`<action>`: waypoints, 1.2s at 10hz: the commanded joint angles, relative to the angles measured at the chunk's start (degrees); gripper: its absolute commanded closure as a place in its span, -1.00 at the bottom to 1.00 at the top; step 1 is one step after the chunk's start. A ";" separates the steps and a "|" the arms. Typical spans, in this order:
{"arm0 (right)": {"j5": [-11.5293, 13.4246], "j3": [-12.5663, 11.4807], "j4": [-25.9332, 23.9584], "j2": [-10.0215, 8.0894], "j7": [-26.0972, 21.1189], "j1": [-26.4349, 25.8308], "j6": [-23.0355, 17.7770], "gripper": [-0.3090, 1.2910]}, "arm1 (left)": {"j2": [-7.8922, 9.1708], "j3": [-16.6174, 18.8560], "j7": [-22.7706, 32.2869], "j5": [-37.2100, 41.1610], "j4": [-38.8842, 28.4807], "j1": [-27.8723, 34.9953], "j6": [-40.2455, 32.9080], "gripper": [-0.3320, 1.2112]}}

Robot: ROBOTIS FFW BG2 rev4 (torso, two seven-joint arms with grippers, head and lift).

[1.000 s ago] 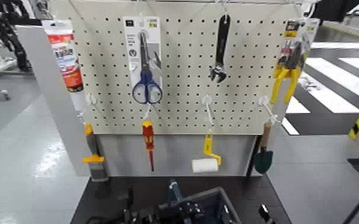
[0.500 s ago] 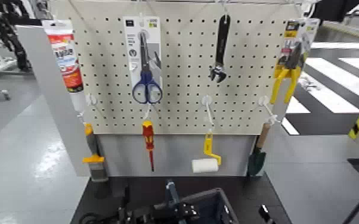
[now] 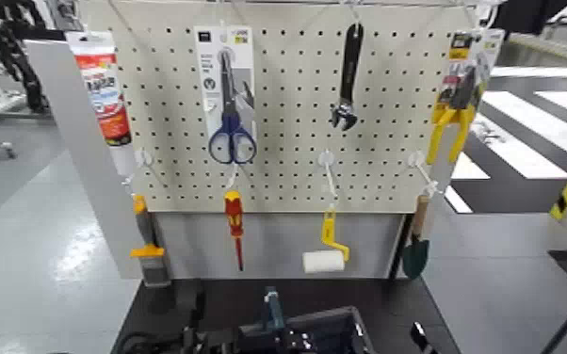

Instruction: Grasp the handle of the crate.

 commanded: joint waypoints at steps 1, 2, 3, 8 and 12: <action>0.09 -0.18 -0.02 0.09 -0.01 0.14 -0.18 -0.42 | 0.94 0.54 0.53 1.05 -2.41 1.09 0.46 0.97; 0.18 -0.26 -0.02 0.09 -0.01 0.14 -0.18 -0.43 | 1.12 0.89 1.05 1.76 -3.37 1.18 0.64 0.97; 0.27 -0.26 -0.02 0.09 -0.01 0.14 -0.27 -0.42 | 1.03 1.07 1.05 2.02 -3.46 1.26 0.99 0.97; 0.62 -0.09 0.07 0.01 0.08 -0.12 -0.45 -0.42 | 0.94 1.60 0.97 1.93 -2.85 1.62 1.34 0.97; 1.41 -0.18 -0.02 0.01 0.08 -0.21 -0.27 -0.42 | 1.03 1.60 0.79 2.02 -2.67 1.44 1.34 0.97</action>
